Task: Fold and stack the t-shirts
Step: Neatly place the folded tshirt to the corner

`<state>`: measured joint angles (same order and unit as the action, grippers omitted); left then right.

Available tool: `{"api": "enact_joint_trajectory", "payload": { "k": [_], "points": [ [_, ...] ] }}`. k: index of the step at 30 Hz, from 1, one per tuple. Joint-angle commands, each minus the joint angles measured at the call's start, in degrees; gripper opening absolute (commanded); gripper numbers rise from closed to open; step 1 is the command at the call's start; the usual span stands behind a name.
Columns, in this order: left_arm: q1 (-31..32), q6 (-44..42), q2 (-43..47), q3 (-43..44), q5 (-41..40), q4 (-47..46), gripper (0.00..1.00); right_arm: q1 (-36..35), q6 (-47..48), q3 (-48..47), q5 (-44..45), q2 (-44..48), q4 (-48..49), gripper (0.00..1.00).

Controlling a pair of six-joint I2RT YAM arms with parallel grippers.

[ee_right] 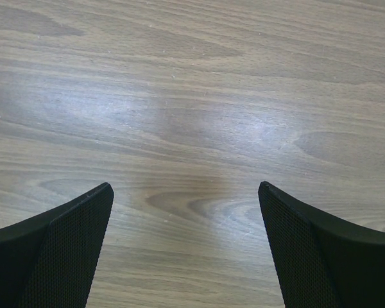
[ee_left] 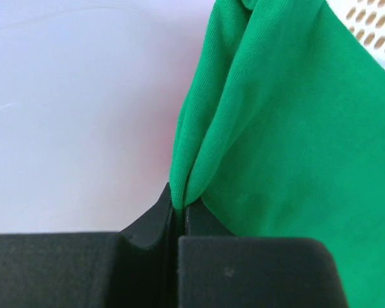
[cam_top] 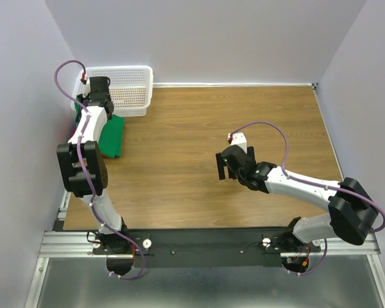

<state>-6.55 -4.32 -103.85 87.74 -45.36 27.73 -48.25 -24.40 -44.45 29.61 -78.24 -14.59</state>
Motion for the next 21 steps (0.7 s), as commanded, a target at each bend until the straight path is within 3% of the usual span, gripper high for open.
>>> {"api": "enact_joint_trajectory", "payload": {
  "k": [1, 13, 16, 18, 21],
  "points": [
    [-0.66, -1.22, -3.72, 1.38, -0.34, -4.86, 0.00, 0.44, 0.32, 1.12, -0.25, -0.07, 1.32, 1.00],
    [-4.44, 3.17, -10.58, 4.98, -1.57, -3.47, 0.02, 0.44, 0.85, 1.12, -0.16, -1.57, 1.32, 1.00],
    [-5.58, 6.14, -10.14, 3.14, -2.01, -3.91, 0.09, 0.35, 1.02, 0.94, -0.07, -1.74, 1.32, 1.00],
    [-6.37, 8.18, -9.35, 1.56, -2.80, -3.82, 0.23, 0.44, 1.02, 0.94, -0.07, -1.48, 1.32, 1.00],
    [-7.16, 8.97, -8.04, -1.08, -1.31, -4.43, 0.22, 0.35, 1.02, 1.12, -0.16, -0.87, 1.32, 1.00]
  ]
}}
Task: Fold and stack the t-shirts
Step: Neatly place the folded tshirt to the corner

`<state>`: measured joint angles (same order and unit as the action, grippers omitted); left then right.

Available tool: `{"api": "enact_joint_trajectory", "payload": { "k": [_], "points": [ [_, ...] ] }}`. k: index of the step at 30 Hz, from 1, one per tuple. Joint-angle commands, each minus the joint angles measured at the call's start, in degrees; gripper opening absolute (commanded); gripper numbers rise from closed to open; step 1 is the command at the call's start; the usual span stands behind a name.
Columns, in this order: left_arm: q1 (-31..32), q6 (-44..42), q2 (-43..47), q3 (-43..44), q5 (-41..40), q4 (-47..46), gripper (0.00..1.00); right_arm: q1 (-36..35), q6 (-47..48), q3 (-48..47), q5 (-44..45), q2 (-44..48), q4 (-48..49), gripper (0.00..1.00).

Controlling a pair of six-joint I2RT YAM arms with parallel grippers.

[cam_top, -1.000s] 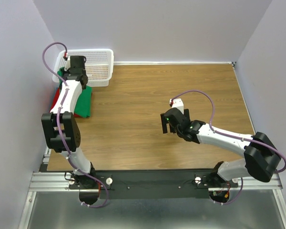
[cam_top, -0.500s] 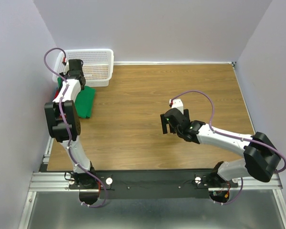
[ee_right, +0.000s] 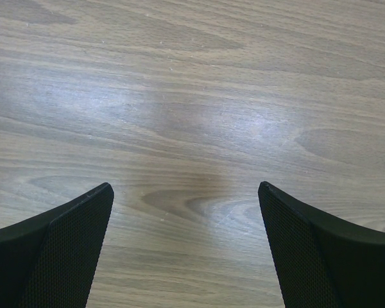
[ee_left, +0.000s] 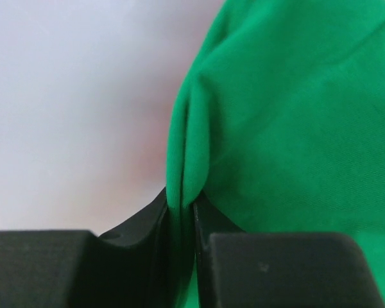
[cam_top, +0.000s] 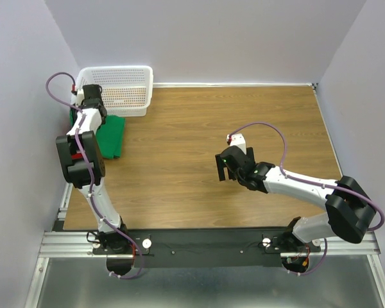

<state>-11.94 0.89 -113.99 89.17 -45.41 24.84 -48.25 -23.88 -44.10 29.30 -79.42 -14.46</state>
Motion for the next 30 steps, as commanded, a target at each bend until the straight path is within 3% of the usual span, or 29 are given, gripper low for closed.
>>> {"api": "enact_joint_trajectory", "payload": {
  "k": [1, 10, 12, 13, 15, 17, 26, 30],
  "points": [
    [-1.85, 3.95, 2.37, -3.20, -1.26, -2.07, 0.22, 0.44, 0.50, 0.77, 0.06, 0.66, 1.10, 0.99],
    [-2.73, 6.93, 3.95, -6.20, 0.67, -2.16, 0.27, 0.44, 0.41, 0.24, -0.82, 3.56, -0.04, 0.99],
    [-2.82, 7.20, 4.13, -6.02, -0.38, -1.99, 0.35, 0.44, 0.15, -0.02, -1.00, 4.71, -0.57, 0.99],
    [-2.91, 7.20, 4.31, -5.85, -0.47, -1.99, 0.51, 0.35, 0.06, -0.11, -1.00, 5.15, -0.92, 0.99],
    [-2.82, 7.38, 4.83, -5.32, -0.56, -1.81, 0.55, 0.44, -0.20, -0.72, -0.91, 6.02, -1.62, 0.99],
    [-2.82, 8.42, 5.62, -4.53, 0.93, -1.11, 0.72, 0.44, -0.29, -1.69, -0.74, 6.55, -2.59, 0.99],
    [-2.73, 11.59, 14.58, -6.89, 8.66, -0.14, 0.72, 0.52, 0.15, -8.72, 3.30, 7.87, -7.95, 0.99],
    [-2.82, 14.05, 22.48, -11.90, 17.35, -1.28, 0.76, 0.52, 0.06, -12.76, 6.73, 8.75, -10.50, 0.99]
  ]
}}
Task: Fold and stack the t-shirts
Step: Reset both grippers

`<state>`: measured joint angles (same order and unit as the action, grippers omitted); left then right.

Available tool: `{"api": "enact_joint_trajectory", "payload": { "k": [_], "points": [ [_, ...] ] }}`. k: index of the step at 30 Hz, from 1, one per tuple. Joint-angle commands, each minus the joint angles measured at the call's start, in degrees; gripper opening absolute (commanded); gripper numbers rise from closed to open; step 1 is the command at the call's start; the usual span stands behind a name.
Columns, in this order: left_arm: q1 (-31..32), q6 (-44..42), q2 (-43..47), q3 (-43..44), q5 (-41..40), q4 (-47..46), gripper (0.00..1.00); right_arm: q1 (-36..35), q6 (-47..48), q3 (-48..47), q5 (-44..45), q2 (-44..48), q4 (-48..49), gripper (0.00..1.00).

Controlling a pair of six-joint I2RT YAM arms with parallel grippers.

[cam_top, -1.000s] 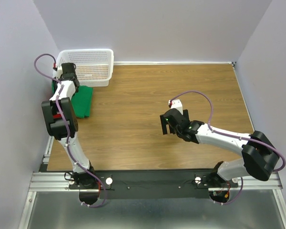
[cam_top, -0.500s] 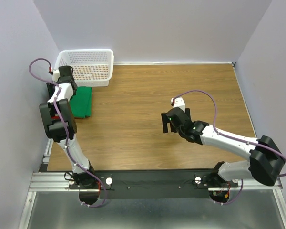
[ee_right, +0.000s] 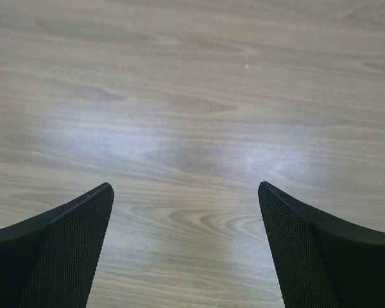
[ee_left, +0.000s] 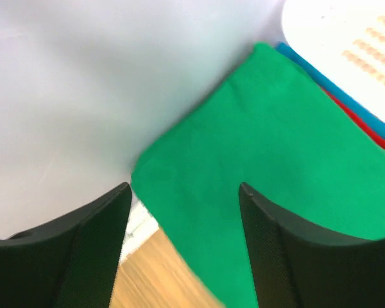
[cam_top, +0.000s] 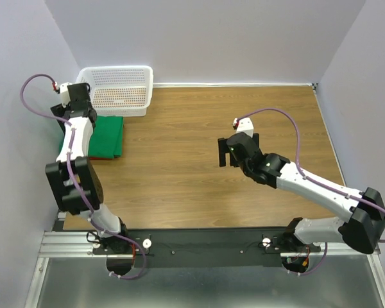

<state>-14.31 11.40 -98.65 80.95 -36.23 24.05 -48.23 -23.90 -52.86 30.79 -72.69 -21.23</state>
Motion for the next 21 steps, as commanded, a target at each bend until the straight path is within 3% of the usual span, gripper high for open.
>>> {"api": "enact_joint_trajectory", "payload": {
  "k": [1, 5, 9, 15, 19, 21],
  "points": [
    [-0.37, 3.98, 11.77, -5.08, 10.19, -2.07, 0.76, 0.59, 0.00, -4.70, 6.21, 2.28, -4.95, 0.99],
    [-0.20, 5.47, 25.47, -12.46, 22.21, -6.55, 0.92, 0.85, -0.62, -8.39, 11.56, 5.70, -7.41, 1.00],
    [4.52, 5.84, 36.14, -15.29, 28.39, -7.09, 0.94, 0.85, -1.50, -9.89, 15.44, 11.22, -8.47, 1.00],
    [16.57, 1.88, 50.64, -16.44, 27.35, -4.11, 0.95, 0.94, -4.31, -6.21, 21.24, 23.36, -8.56, 1.00],
    [17.64, 1.78, 61.10, -17.22, 25.60, -0.95, 0.95, 0.86, -6.07, -1.73, 25.82, 33.20, -8.56, 1.00],
    [17.64, 3.71, 64.28, -16.79, 19.66, 4.05, 0.95, 0.94, -7.47, -0.32, 27.30, 38.48, -8.56, 1.00]
  ]
}}
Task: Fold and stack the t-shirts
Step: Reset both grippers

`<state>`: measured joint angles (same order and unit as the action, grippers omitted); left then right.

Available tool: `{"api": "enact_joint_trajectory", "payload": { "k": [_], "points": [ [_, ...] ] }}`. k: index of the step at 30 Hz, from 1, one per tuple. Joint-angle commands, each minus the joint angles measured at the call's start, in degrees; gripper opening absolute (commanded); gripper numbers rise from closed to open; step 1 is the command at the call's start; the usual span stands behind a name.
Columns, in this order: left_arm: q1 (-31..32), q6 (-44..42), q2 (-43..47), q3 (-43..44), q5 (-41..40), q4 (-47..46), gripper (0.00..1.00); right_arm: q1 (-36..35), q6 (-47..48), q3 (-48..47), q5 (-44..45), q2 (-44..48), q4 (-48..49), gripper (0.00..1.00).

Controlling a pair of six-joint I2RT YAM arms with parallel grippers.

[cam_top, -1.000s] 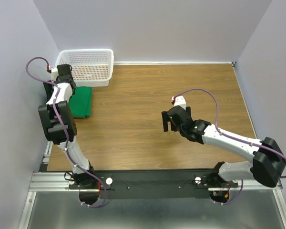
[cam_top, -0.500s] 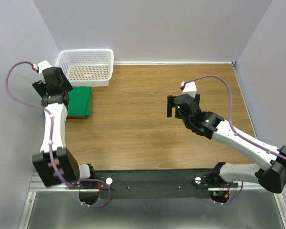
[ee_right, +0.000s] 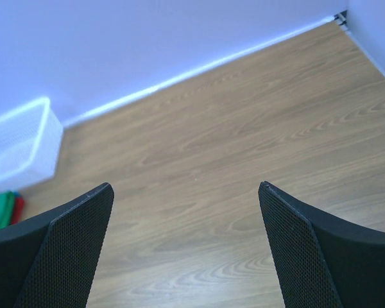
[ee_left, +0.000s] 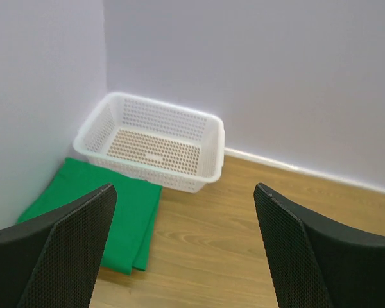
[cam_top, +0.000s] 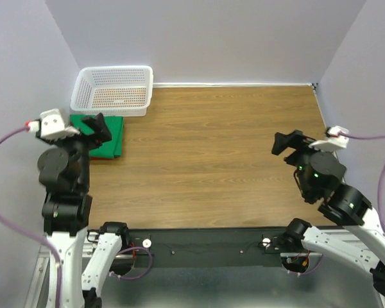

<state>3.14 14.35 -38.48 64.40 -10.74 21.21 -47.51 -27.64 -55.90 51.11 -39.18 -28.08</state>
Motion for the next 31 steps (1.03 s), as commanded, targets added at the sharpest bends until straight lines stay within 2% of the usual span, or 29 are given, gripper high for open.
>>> {"api": "enact_joint_trajectory", "payload": {
  "k": [1, 3, 8, 12, 31],
  "points": [
    [0.20, 1.64, 4.90, -0.50, -8.13, 9.52, 0.95, 0.22, -4.17, 3.16, 7.51, 6.38, -1.72, 1.00],
    [0.29, 5.15, 7.27, -1.99, -12.17, 11.12, 0.98, 0.22, -4.53, 3.95, 8.91, 9.99, -1.72, 1.00],
    [0.47, 9.20, 8.68, -5.77, -12.72, 11.31, 0.98, 0.13, 0.29, 4.22, 7.78, 11.49, -1.72, 1.00],
    [0.47, 11.22, 8.60, -7.62, -12.90, 9.99, 0.98, 0.22, 0.75, 4.92, 8.56, 11.93, -1.81, 1.00],
    [0.47, 9.56, 5.79, -11.93, -12.64, 5.95, 0.98, 0.22, 2.33, 8.53, 7.33, 8.69, 0.47, 1.00]
  ]
}}
